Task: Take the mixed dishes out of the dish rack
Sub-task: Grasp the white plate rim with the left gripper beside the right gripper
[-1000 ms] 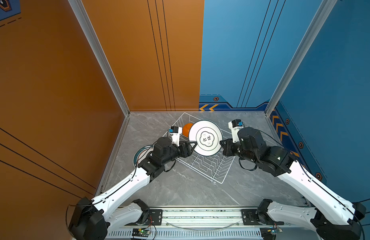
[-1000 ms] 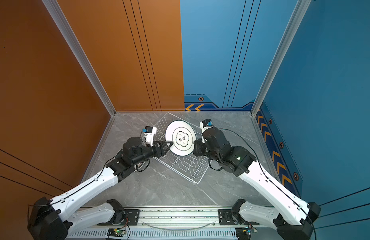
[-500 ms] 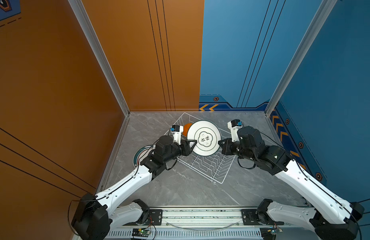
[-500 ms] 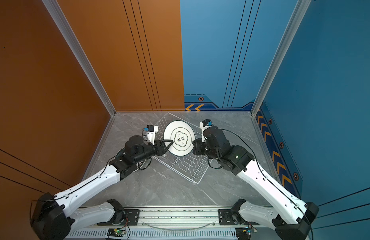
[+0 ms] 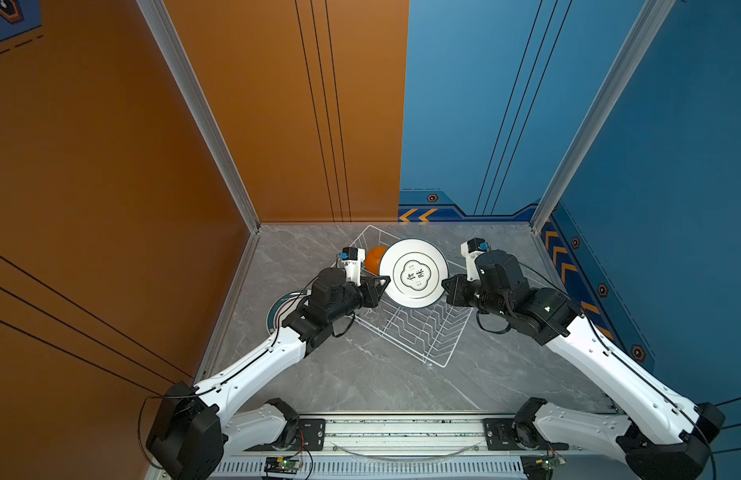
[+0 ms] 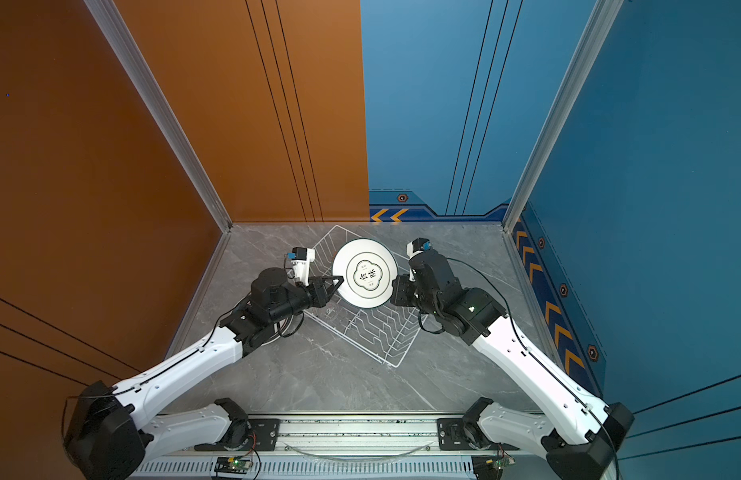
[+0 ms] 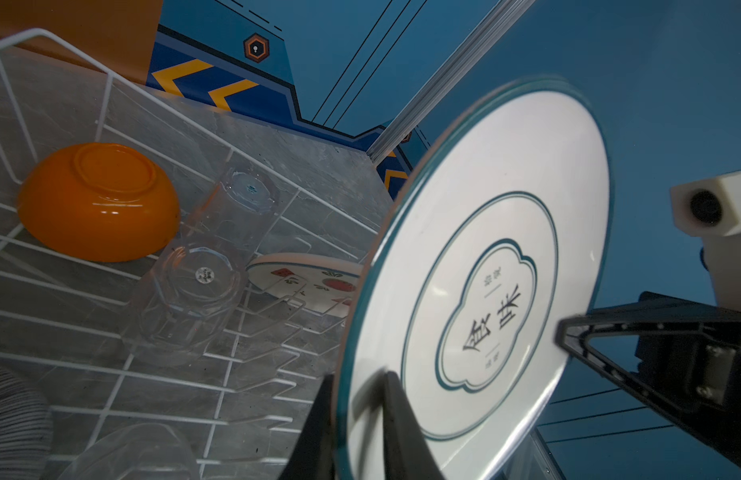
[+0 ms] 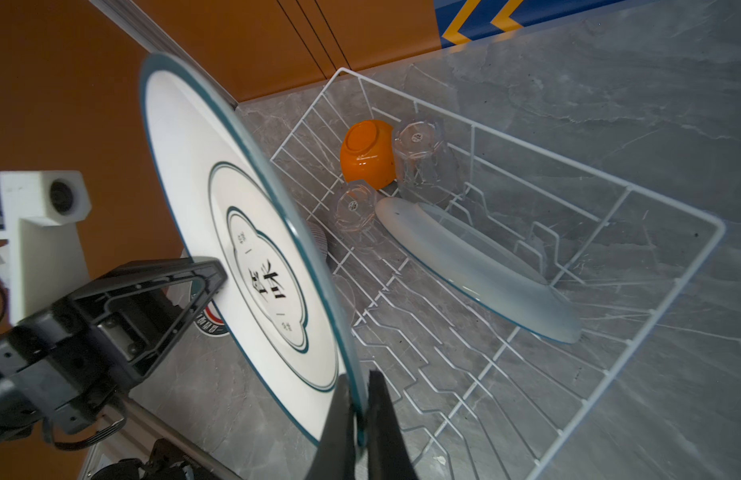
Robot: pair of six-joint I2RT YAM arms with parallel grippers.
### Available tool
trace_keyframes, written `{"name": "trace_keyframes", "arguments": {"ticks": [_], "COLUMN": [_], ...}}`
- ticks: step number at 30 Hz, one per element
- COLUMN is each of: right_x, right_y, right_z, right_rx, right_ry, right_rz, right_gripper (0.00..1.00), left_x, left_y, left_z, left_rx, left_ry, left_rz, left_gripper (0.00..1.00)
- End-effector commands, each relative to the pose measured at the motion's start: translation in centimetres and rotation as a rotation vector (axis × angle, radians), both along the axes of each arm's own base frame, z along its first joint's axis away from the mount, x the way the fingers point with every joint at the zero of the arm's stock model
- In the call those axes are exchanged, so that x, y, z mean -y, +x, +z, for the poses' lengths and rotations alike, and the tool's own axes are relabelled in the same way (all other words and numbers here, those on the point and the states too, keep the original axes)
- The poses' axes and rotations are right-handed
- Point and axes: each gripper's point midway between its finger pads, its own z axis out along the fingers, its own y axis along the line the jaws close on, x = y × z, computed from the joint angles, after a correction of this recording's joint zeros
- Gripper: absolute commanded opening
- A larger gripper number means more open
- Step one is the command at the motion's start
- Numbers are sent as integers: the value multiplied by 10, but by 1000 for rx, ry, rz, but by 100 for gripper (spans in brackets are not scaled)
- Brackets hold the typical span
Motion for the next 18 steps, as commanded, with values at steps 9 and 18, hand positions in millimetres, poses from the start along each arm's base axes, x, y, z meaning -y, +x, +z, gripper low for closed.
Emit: {"name": "trace_keyframes", "arguments": {"ticks": [9, 18], "right_x": [-30, -23], "right_y": [-4, 2], "right_z": [7, 6], "right_rx": [12, 26], "right_ry": [117, 156], "right_rz": [86, 69], "right_gripper": [5, 55], "left_x": [20, 20], "left_y": [-3, -1], "left_z": [15, 11], "left_rx": [51, 42], "left_ry": [-13, -14], "left_rz": [-74, -67], "left_gripper": [8, 0]}}
